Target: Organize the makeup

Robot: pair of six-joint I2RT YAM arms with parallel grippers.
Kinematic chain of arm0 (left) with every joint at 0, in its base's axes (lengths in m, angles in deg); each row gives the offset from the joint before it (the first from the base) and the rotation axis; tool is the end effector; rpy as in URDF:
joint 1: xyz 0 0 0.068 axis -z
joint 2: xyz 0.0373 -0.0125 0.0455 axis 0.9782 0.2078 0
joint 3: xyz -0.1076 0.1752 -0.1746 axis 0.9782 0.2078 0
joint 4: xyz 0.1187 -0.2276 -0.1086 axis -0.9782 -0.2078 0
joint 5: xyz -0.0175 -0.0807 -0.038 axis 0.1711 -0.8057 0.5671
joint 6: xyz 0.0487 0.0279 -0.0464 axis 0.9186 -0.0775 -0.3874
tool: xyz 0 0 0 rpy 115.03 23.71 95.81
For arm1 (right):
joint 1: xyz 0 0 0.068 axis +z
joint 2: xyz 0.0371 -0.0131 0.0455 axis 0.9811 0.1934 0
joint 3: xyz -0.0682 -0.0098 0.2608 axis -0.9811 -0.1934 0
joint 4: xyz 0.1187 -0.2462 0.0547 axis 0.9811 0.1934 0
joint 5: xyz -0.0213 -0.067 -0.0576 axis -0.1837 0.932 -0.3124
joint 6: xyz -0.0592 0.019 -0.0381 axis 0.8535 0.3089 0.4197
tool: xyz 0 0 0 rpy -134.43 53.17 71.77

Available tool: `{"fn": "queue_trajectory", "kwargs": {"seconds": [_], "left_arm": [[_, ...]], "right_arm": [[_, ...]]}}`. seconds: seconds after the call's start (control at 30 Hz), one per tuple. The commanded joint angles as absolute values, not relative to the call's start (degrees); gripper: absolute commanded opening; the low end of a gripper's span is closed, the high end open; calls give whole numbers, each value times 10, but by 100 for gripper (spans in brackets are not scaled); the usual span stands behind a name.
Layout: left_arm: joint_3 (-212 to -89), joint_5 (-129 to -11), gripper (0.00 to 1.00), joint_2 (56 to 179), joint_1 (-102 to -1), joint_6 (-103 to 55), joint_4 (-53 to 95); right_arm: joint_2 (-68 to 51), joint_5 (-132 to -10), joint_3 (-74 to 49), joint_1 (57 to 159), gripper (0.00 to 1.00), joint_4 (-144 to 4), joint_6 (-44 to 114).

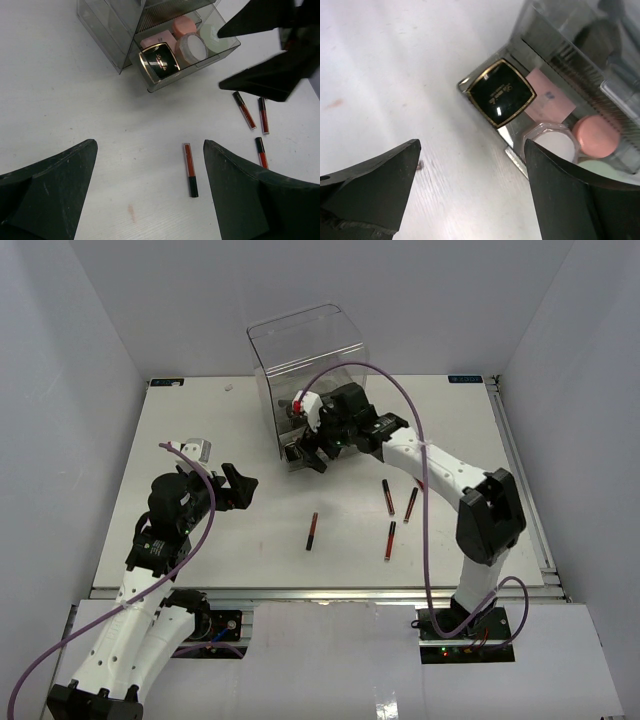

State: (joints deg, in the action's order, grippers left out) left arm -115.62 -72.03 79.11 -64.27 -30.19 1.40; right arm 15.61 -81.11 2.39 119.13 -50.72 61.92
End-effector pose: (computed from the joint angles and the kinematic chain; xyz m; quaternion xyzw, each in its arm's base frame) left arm 0.1944 -0.0585 0.2903 0.0214 0.8050 -0.2296 0.5467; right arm 0.3436 0.3149 0.2841 -0.5009 0.7197 0.2117 0.4316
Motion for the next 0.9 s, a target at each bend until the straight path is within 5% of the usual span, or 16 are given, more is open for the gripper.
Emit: {"fn": "queue_trajectory", "kwargs": {"seconds": [0.0,0.1,0.13,0.2,0.33,0.6,0.87], "left_arm": [[-1153,-728,98,782,-643,-303,24],[-1153,-728,98,782,-643,-303,25],[-1153,-728,98,782,-642,-303,25],[-1153,-728,98,782,-643,-303,25],[-1153,-728,98,781,-643,-303,24],[-1152,-728,98,781,-642,-303,25],[-1152,-724,98,777,-643,-303,24]], "right_arm": [[42,-959,-51,1188,94,-479,876],[0,-969,-138,1188,95,-456,1065],[-8,-965,-171,1188,74,-421,1132],[-7,-925,-198,1188,49,-369,1312],[44,-849,-176,1189,33,-326,1324],[152,-778,-130,1187,15,-398,1287],[224,-715,-56,1187,19,-525,1218]]}}
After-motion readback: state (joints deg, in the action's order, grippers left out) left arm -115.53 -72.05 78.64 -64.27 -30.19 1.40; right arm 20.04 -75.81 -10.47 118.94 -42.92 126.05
